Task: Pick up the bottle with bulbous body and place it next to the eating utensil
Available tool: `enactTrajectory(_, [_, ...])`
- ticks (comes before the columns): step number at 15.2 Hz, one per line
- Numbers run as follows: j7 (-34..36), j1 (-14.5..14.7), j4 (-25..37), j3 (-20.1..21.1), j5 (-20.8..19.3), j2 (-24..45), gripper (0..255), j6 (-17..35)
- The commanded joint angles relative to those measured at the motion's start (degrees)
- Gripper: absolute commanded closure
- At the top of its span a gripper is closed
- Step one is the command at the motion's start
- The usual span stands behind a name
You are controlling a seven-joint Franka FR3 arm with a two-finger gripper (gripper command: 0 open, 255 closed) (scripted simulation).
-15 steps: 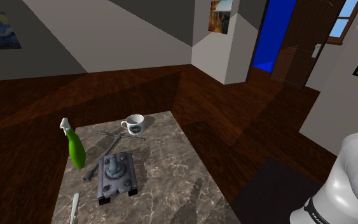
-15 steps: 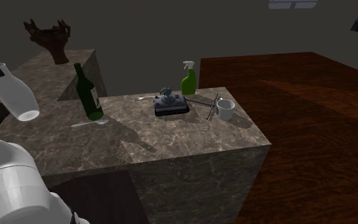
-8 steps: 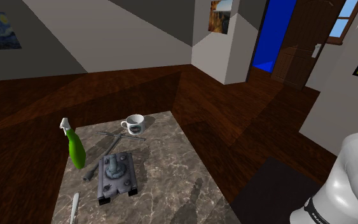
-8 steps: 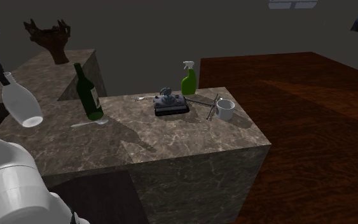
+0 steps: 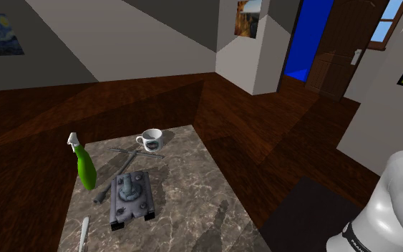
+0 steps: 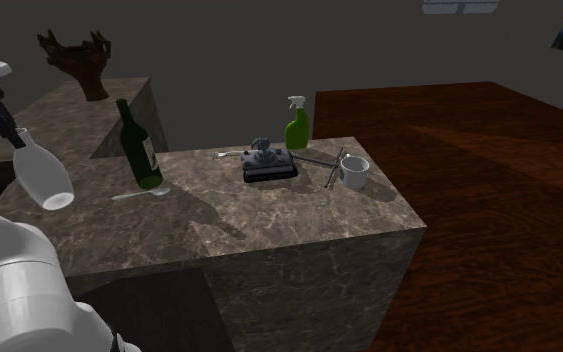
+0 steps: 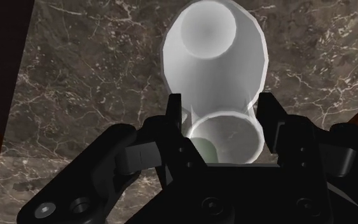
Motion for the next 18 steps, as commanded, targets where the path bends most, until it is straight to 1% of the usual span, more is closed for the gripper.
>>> enactTrajectory(1, [0.9,-2.4,-1.3,3.0,-1.0,1.0,255,1.8])
enactTrajectory(4, [1.0,-7.1,-3.0,7.9,-1.0,1.0,255,4.0])
enactTrajectory(7, [-0.4,-11.9,-4.7,12.3,1.3,-0.9,255,6.5])
enactTrajectory(15, [-0.5,-11.8,-4.7,12.2,1.3,-1.0,255,6.5])
enactTrajectory(16, [-0.5,-11.8,-4.7,12.2,1.3,-1.0,0,6.5])
enactTrajectory(18, [-0.5,-11.9,-4.7,12.3,1.3,-1.0,0,6.5])
